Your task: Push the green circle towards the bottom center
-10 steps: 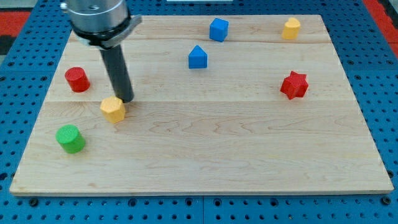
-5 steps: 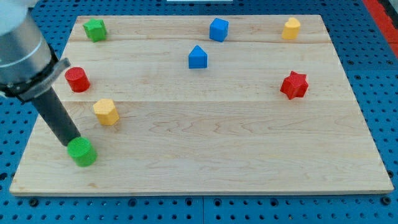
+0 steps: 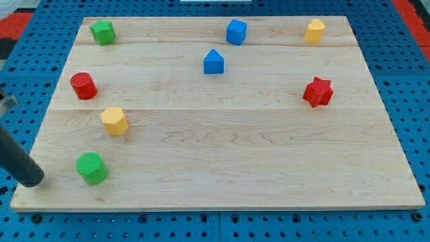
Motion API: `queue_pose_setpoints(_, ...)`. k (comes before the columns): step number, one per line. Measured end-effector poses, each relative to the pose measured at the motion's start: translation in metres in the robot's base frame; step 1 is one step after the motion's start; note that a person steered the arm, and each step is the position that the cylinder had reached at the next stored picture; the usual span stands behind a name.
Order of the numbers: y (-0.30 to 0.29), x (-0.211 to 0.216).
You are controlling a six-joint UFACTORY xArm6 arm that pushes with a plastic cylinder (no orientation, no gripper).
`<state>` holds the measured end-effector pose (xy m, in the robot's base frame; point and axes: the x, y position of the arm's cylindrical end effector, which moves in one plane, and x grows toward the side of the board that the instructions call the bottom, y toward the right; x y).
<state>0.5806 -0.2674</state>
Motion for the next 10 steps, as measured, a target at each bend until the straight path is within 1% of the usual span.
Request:
queue_pose_setpoints(1,0.024,0.006)
queue_pose_setpoints(4,0.125,-0.014)
queue_pose_setpoints(5,0.107,-0.014)
queue_pose_setpoints(7,0.106,-0.042)
queue_pose_setpoints(8,0.093,-0.047)
queue_pose_setpoints(9,0.095,-0.065)
queue_pose_setpoints(10,0.140,-0.070)
